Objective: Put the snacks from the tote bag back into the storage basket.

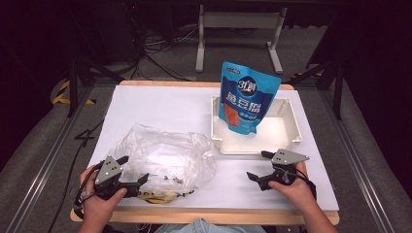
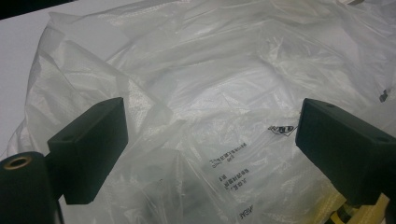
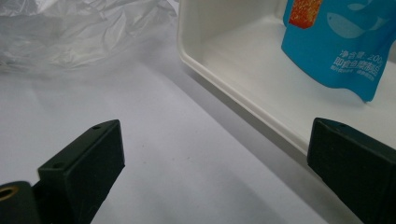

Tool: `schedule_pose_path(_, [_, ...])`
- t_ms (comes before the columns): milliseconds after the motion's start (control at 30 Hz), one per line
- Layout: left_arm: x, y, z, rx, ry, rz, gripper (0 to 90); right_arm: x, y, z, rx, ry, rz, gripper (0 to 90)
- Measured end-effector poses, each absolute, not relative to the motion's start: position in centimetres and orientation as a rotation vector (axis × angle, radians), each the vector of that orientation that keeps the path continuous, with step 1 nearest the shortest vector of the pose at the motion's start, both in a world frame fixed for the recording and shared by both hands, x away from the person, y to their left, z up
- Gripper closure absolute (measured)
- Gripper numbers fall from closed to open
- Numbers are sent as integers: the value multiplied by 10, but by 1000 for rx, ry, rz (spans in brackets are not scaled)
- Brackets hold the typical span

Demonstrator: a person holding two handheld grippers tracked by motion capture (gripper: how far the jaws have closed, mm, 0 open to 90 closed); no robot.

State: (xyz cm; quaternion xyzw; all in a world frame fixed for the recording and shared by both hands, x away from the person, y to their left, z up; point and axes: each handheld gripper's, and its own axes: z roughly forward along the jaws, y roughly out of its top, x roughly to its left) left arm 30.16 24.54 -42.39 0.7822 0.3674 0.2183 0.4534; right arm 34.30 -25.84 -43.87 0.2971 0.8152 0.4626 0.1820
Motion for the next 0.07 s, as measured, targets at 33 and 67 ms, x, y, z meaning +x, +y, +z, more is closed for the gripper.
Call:
schedule_pose_path(33, [302,245,-424,1931,906,537,98,343,-259,-438,840,2292,1311,48])
schedule_pose_path(67, [302,245,-424,1931,906,537,97,343,-259,-438,840,2292,1311,48])
